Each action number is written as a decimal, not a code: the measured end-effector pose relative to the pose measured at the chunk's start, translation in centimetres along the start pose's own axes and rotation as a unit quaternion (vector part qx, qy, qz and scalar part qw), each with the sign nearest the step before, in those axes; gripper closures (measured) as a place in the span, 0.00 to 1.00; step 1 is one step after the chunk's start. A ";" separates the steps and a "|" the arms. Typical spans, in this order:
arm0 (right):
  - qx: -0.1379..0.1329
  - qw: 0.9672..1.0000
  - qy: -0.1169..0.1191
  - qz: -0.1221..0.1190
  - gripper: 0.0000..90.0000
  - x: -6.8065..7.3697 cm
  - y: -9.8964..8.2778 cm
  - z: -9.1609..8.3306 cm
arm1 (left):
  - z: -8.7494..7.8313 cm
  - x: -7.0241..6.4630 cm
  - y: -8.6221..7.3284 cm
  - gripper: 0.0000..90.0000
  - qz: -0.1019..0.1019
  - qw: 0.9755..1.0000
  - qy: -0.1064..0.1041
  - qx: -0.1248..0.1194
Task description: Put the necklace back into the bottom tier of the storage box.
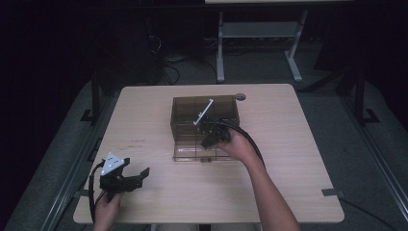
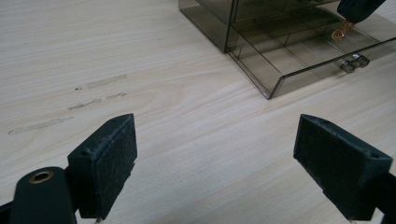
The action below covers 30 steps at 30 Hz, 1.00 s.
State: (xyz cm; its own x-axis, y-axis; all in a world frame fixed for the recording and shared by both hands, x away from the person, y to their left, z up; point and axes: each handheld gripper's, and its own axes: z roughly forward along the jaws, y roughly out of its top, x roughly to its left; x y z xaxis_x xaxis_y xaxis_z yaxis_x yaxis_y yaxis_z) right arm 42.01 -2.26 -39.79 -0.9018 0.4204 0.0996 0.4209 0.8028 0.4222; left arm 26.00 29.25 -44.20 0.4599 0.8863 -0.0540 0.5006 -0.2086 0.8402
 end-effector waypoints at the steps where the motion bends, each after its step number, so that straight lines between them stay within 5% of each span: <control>1: 0.000 1.000 0.000 0.001 0.95 -0.1 0.0 0.0 | 0.1 -0.1 0.0 0.15 -0.002 1.000 0.000 -0.002; 30: 0.001 1.000 0.000 0.015 0.95 -0.9 -0.9 0.7 | 0.4 -0.2 0.1 0.14 -0.003 1.000 -0.002 0.002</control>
State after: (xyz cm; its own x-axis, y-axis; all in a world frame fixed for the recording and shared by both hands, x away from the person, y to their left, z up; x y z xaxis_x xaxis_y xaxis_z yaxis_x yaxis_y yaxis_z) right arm 42.50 -3.08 -40.85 -0.8887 0.4446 0.1116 0.4480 0.7911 0.4164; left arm 26.24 28.93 -44.36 0.4599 0.8859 -0.0612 0.5056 -0.2045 0.8382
